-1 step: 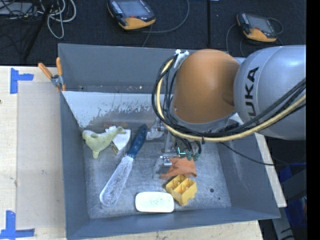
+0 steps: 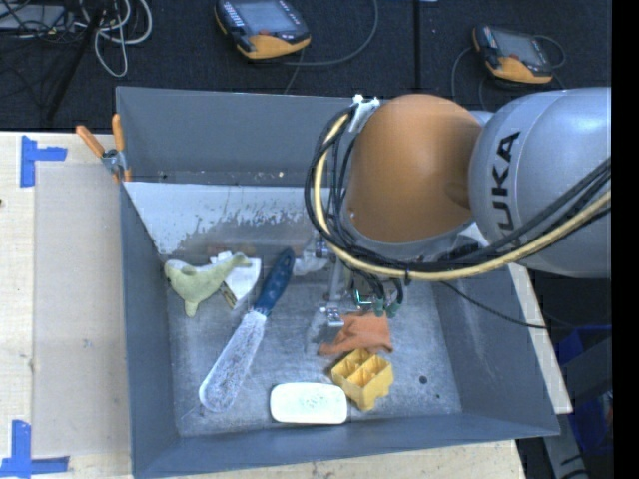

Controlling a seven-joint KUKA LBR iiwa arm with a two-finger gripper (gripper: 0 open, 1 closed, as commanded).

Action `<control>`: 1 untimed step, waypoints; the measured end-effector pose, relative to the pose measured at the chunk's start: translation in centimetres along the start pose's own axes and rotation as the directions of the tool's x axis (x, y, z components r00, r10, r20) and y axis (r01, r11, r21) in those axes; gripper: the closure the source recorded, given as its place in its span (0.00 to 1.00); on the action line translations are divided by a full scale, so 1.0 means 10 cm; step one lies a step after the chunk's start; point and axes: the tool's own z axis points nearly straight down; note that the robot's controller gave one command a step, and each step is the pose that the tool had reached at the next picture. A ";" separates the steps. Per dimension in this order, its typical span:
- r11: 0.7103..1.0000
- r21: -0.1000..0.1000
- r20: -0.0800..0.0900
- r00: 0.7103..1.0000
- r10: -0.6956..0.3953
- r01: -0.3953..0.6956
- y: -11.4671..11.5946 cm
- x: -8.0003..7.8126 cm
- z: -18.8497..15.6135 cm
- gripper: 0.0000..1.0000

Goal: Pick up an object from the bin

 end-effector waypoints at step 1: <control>1.000 -0.001 0.008 1.000 0.003 -0.003 -0.01 -0.05 0.43 0.00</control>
Offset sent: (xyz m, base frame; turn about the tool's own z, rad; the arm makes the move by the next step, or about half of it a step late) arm 0.0482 -0.0034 -0.1661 0.0714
